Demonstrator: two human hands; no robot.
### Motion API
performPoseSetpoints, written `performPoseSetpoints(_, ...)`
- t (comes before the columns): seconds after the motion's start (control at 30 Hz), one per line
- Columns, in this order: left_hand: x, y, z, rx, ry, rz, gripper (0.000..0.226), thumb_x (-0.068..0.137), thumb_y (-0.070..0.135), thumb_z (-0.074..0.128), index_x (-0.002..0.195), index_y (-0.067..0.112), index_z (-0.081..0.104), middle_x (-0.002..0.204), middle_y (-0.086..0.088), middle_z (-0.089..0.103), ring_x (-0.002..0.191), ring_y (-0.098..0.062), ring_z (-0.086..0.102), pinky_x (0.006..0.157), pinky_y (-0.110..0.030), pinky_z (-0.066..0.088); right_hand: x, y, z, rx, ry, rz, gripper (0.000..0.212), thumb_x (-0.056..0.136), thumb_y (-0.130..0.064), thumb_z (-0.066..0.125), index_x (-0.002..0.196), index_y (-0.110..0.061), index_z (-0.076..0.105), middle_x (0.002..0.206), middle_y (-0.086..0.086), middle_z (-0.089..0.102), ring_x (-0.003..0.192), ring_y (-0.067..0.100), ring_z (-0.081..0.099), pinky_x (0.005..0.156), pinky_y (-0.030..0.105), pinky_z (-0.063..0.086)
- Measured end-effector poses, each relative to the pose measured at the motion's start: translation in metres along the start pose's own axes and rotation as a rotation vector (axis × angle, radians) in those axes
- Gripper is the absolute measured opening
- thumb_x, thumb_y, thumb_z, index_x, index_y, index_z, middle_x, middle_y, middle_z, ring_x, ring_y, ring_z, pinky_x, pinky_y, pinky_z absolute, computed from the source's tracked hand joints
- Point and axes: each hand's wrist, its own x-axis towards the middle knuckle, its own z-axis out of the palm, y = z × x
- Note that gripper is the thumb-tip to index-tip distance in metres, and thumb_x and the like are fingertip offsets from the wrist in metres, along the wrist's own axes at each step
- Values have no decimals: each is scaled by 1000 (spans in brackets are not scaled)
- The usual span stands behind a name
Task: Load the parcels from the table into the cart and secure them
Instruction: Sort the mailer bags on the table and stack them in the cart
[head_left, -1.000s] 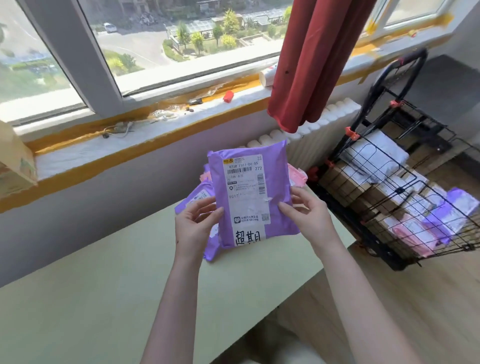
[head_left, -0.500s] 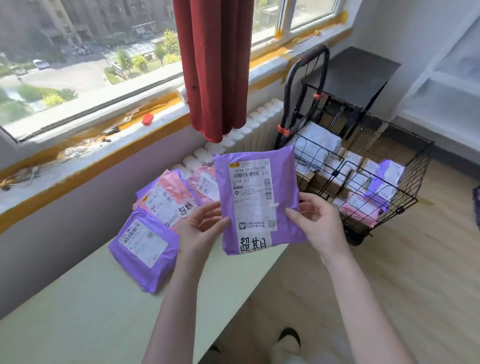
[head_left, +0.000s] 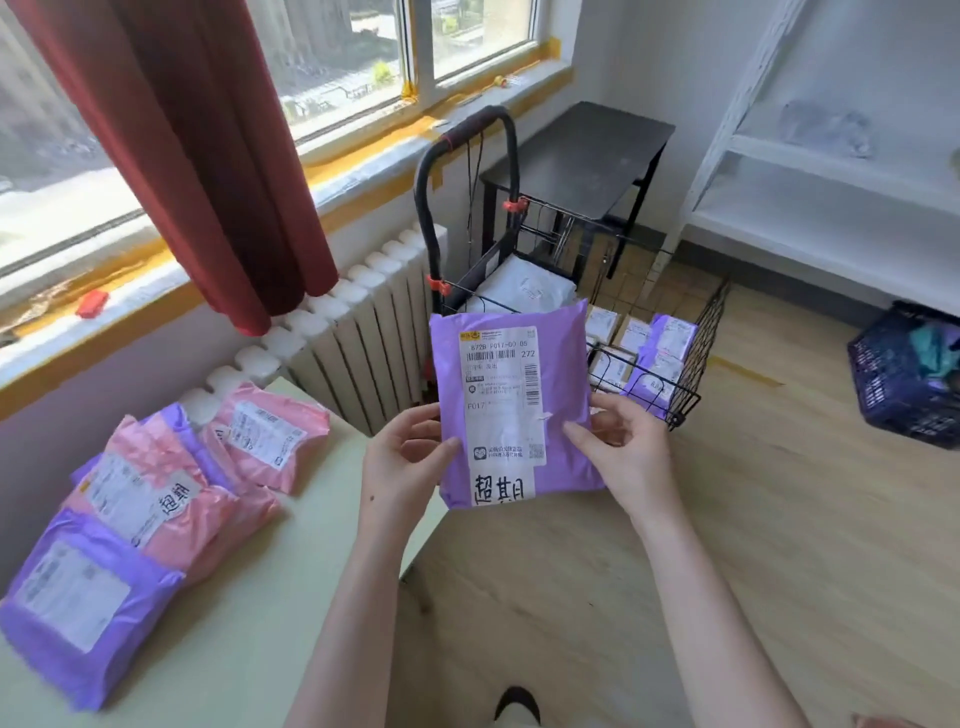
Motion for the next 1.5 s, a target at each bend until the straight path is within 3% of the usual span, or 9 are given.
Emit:
performPoseSetpoints(0.17, 13, 6, 50, 138, -28, 6, 37, 79, 2, 71, 92, 37, 69, 79, 7, 72, 70, -14, 67, 64, -39, 57, 24, 17, -38, -23, 55, 7, 33, 76, -15, 80, 82, -42, 63, 68, -7, 59, 67, 15, 56, 73, 37, 51)
performPoseSetpoints(0.33, 33, 12, 87, 208, -78, 22, 37, 80, 4, 71, 92, 39, 66, 84, 5, 70, 66, -5, 63, 64, -21, 54, 47, 31, -61, -29, 115, 44, 34, 76, -17, 80, 84, -43, 61, 70, -5, 60, 66, 15, 55, 72, 35, 50)
performPoseSetpoints(0.47, 61, 8, 109, 227, -127, 26, 33, 80, 5, 72, 99, 33, 68, 86, 4, 70, 68, -9, 63, 65, -22, 53, 72, 38, -68, 19, 127, 85, 32, 78, -10, 78, 87, -35, 61, 71, -5, 58, 62, 4, 53, 64, 12, 44)
performPoseSetpoints(0.77, 165, 13, 170, 314, -274, 82, 33, 78, 6, 72, 106, 23, 67, 82, 13, 64, 64, 1, 59, 58, -8, 46, 157, 47, -78, -102, 206, 124, 26, 80, -8, 77, 101, -16, 64, 73, -5, 57, 55, -7, 51, 60, 5, 41)
performPoseSetpoints(0.9, 220, 22, 189, 348, -321, 87, 29, 77, 9, 71, 103, 23, 67, 84, 12, 66, 72, -13, 65, 63, -15, 49, 207, 40, -74, -129, 248, 149, 25, 80, -11, 76, 100, -22, 63, 75, -7, 59, 64, 4, 53, 61, 6, 41)
performPoseSetpoints(1.07, 281, 30, 205, 431, -365, 115, 33, 80, 12, 70, 110, 23, 65, 87, 14, 63, 67, -6, 61, 54, -6, 43, 263, 37, -59, -135, 277, 186, 26, 81, -13, 75, 103, -22, 64, 76, -8, 59, 63, 1, 54, 62, 9, 42)
performPoseSetpoints(1.2, 322, 32, 218, 458, -383, 103, 35, 78, 14, 71, 112, 21, 64, 87, 9, 63, 70, -14, 64, 62, -20, 52, 301, 41, -52, -164, 265, 240, 29, 81, -17, 76, 107, -22, 64, 79, -6, 61, 71, 11, 57, 76, 29, 48)
performPoseSetpoints(1.33, 349, 24, 235, 437, -413, 78, 39, 77, 17, 73, 114, 22, 63, 89, 5, 64, 74, -20, 65, 68, -34, 56, 334, 51, -53, -172, 255, 273, 29, 81, -18, 76, 106, -25, 63, 81, -5, 63, 77, 15, 59, 77, 31, 49)
performPoseSetpoints(1.5, 383, 10, 267, 438, -413, -30, 39, 77, 9, 69, 115, 19, 62, 89, 7, 62, 76, -22, 66, 64, -31, 55, 376, 77, -59, -160, 201, 348, 28, 81, -17, 76, 105, -23, 62, 81, -6, 62, 79, 17, 60, 79, 34, 51)
